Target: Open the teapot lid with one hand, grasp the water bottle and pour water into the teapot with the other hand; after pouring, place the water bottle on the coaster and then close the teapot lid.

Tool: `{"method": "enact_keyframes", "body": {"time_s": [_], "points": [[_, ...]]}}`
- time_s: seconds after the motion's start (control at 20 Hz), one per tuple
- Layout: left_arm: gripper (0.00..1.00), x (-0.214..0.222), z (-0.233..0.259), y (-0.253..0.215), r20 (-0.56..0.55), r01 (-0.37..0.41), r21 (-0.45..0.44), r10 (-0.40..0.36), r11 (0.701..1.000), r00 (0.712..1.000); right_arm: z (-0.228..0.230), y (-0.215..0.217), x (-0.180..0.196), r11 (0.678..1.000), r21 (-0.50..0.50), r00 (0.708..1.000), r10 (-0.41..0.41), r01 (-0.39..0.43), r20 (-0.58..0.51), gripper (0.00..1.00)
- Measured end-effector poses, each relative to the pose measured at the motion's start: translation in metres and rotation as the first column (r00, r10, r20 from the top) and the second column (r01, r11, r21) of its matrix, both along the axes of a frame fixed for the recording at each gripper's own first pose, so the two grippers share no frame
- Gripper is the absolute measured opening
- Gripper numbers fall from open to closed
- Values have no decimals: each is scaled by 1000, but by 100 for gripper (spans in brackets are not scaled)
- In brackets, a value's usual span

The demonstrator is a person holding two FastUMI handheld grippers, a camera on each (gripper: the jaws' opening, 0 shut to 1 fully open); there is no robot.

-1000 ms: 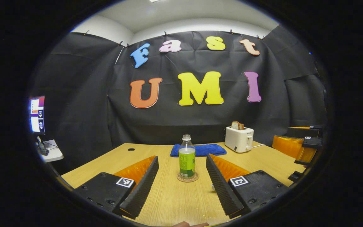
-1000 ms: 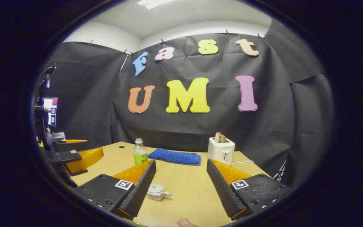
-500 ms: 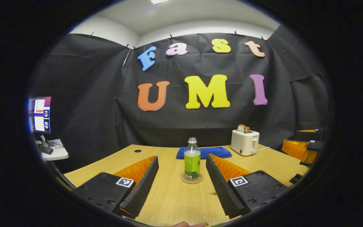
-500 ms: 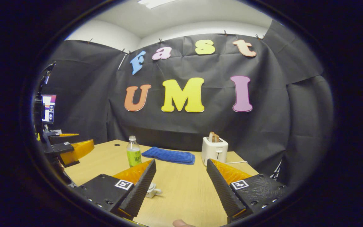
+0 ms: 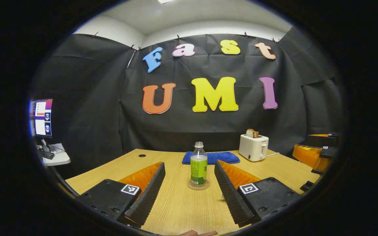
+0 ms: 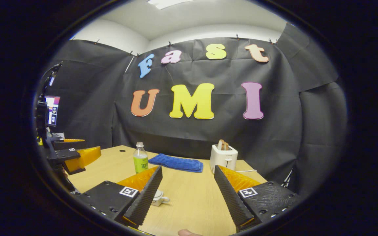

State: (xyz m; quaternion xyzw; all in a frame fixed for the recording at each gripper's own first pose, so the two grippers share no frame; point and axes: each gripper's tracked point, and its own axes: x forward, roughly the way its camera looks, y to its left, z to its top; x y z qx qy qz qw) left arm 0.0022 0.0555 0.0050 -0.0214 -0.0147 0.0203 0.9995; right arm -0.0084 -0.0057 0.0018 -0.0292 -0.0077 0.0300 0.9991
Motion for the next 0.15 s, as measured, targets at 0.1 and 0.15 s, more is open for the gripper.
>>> {"method": "enact_keyframes", "body": {"time_s": [0.1, 0.15], "points": [[94, 1, -2, -2, -5, 2, 4, -2, 1000, 1000, -1, -2, 0, 1000, -6, 1000, -3, 3, 0, 97], [95, 1, -2, -1, -5, 1, 8, -1, 1000, 1000, -1, -2, 1, 1000, -5, 1000, -6, 6, 2, 97]]}}
